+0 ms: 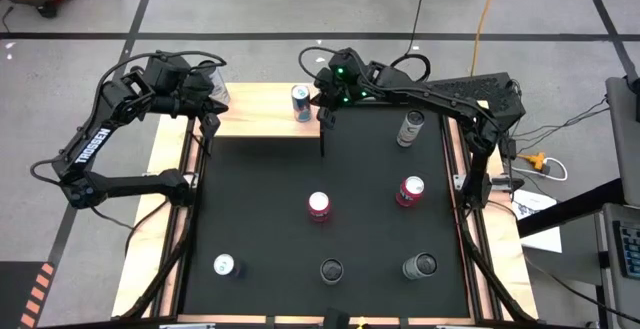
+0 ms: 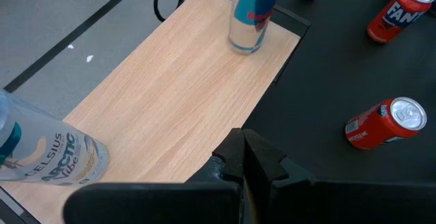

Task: Place canned beverage on shelf
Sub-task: Put the top blue soda can on the shelf

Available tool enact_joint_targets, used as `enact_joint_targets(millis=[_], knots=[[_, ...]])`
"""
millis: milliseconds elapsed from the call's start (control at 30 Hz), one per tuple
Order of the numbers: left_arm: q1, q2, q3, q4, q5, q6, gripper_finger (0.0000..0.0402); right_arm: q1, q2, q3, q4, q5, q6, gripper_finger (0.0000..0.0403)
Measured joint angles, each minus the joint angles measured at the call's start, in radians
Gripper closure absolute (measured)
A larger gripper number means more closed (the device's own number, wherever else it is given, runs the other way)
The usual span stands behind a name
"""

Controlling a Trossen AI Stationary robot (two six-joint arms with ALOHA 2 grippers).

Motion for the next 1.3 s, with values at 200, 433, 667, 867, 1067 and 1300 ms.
enact_joint_targets(millis=[200,433,667,867,1067,1300], knots=[[0.0,0.0,0.0,0.0,0.0,0.0,0.0401,-0.001,0.018,0.0,0.039,0.0,0.021,0.0403],[0.0,0.0,0.0,0.001,0.0,0.0,0.0401,-0.001,0.032,0.0,0.064,-0.027,0.024,0.0403],[0.0,0.0,0.0,0.015,0.0,-0.008,0.0401,0.0,0.024,0.0,0.026,-0.027,0.046,0.0403],[0.0,0.0,0.0,0.076,0.0,-0.02,0.0401,0.0,0.014,0.0,-0.056,-0.025,0.049,0.0403],[0.0,0.008,0.0,0.148,0.001,-0.059,0.0401,0.0,-0.031,0.0,-0.09,-0.025,0.048,0.0403],[0.0,0.012,0.0,0.142,0.007,-0.061,0.0401,0.0,-0.084,0.0,-0.123,-0.024,0.05,0.0403]])
